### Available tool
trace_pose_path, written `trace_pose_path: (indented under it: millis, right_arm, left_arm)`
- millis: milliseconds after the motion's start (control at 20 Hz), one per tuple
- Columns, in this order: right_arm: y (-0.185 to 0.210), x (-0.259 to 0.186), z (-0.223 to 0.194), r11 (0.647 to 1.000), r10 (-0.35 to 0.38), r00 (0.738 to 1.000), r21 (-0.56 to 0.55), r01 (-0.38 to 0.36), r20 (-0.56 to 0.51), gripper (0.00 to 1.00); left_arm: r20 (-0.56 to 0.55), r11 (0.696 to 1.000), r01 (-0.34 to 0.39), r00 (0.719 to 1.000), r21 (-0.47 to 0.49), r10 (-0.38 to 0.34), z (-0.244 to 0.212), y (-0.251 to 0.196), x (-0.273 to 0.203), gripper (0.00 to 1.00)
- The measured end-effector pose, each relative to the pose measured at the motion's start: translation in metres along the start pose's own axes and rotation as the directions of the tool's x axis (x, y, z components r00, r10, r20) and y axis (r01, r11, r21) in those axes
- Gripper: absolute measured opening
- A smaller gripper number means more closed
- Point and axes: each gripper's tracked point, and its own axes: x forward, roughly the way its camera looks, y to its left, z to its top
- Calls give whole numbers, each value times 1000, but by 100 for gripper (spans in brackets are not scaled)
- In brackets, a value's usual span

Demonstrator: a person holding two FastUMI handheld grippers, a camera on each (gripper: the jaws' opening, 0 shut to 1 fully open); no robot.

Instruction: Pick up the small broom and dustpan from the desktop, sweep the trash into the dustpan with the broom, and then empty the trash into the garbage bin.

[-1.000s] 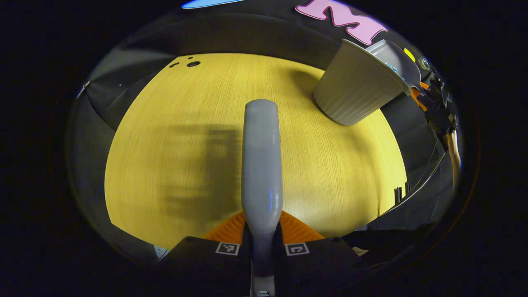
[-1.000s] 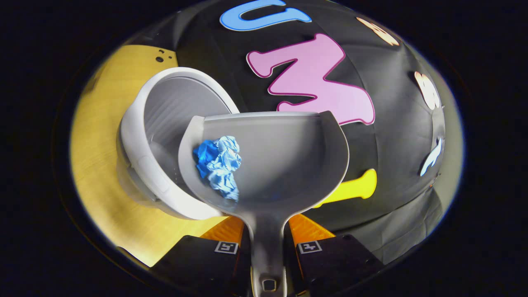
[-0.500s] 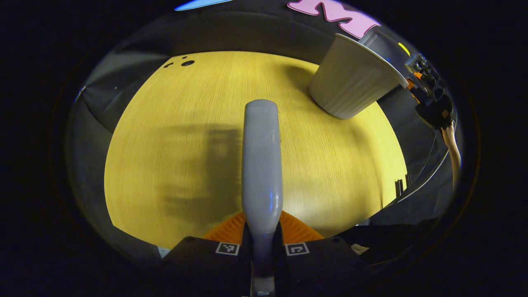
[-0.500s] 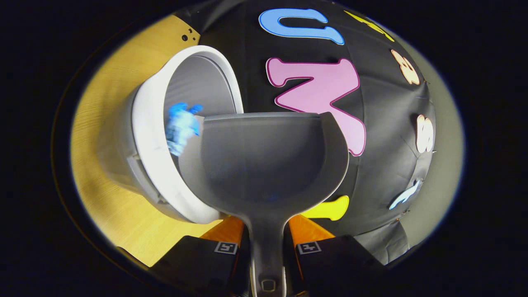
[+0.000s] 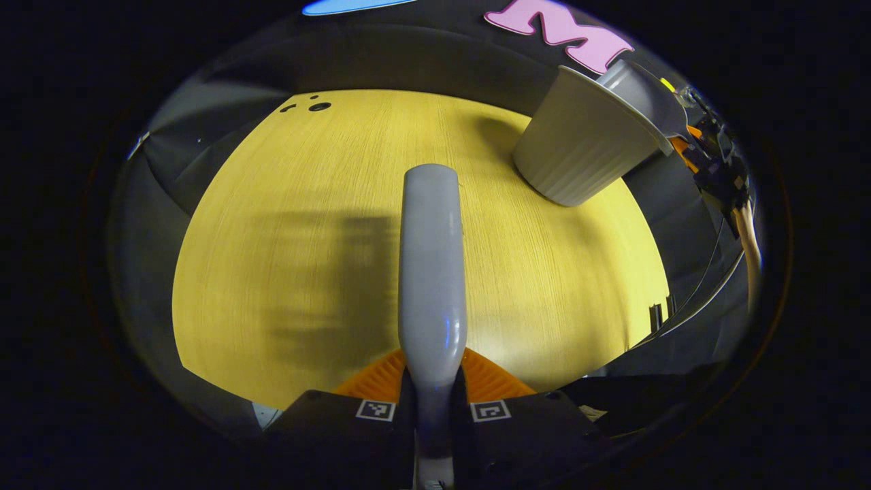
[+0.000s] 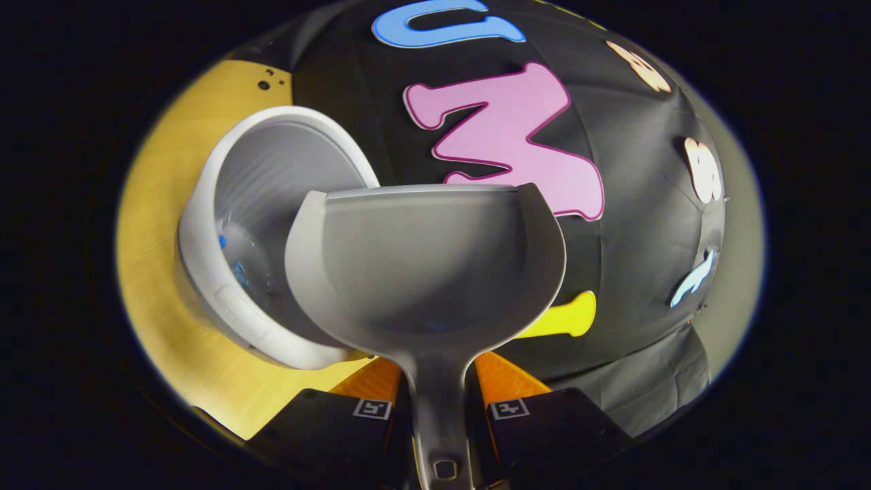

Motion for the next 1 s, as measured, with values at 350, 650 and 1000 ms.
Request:
trace_pose_path:
  millis: [350, 650, 1000]
  right_arm:
    - [-26, -35, 22, 933, 123, 992, 343, -107, -25, 37]
    - [-16, -79, 49, 794, 274, 961, 558, -243, 28, 37]
    - [37, -161, 91, 650, 445, 883, 625, -432, 148, 37]
  left_arm:
    - [48, 999, -33, 998, -14, 34, -12, 16, -14, 29]
    - [46, 995, -30, 998, -96, 35, -39, 28, -25, 26]
    - [52, 988, -70, 996, -138, 78, -69, 56, -34, 26]
